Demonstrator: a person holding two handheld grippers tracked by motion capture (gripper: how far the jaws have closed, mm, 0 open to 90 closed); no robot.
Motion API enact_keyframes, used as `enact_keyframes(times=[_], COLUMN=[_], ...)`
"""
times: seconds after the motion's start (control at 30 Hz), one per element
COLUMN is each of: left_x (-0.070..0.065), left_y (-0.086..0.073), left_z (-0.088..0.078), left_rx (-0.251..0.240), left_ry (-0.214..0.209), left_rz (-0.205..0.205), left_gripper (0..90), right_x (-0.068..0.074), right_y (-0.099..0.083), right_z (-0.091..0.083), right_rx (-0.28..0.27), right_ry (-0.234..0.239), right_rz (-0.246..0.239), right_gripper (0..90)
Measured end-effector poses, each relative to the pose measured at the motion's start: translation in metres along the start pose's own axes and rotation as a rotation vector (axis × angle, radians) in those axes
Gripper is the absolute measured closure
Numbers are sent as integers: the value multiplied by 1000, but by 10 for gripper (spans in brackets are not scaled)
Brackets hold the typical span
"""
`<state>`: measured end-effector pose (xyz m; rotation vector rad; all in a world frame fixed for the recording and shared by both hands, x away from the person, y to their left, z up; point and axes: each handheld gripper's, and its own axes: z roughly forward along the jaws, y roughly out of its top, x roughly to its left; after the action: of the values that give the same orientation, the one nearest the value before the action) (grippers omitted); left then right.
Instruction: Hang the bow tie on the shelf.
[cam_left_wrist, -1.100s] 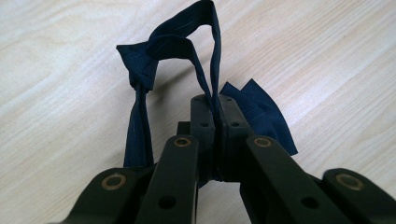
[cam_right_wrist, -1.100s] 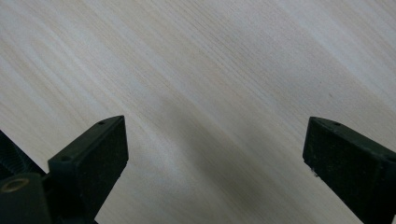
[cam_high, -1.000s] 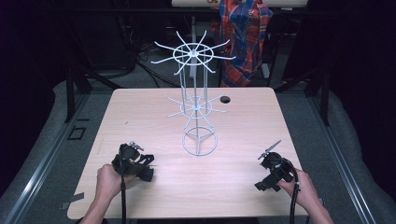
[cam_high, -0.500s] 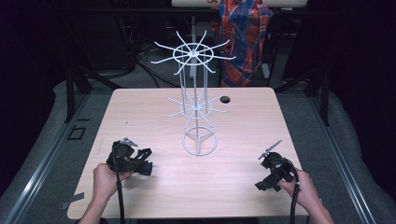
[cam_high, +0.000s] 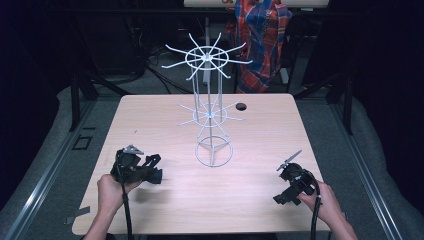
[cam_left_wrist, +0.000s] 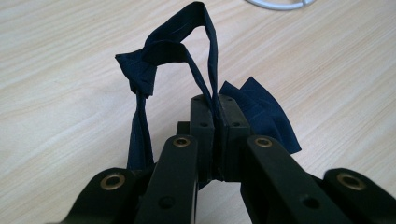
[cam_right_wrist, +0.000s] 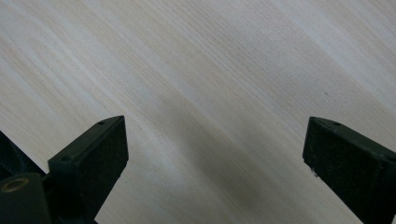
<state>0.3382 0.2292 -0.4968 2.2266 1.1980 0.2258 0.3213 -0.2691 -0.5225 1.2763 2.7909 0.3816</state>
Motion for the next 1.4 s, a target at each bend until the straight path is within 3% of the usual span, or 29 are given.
enact_keyframes(times=[0.2,0.63,0.8,1.07,1.4], left_x=[-1,-8,-9,-10,-13], left_y=[2,11,13,19,32], left_z=[-6,-9,-9,-12,-17], left_rx=[-49,-95,-114,-155,-186], left_ry=[-8,-38,-28,-25,-31], left_rz=[-13,6,5,7,36], left_gripper=[865,864,864,864,863], right_x=[0,1,-1,1,0], right_y=[0,0,1,0,0], right_z=[0,2,1,4,2], right_rx=[8,-11,25,-3,13], right_ry=[1,17,4,15,6], right_rz=[-7,21,-8,24,10], right_gripper=[66,66,66,65,64])
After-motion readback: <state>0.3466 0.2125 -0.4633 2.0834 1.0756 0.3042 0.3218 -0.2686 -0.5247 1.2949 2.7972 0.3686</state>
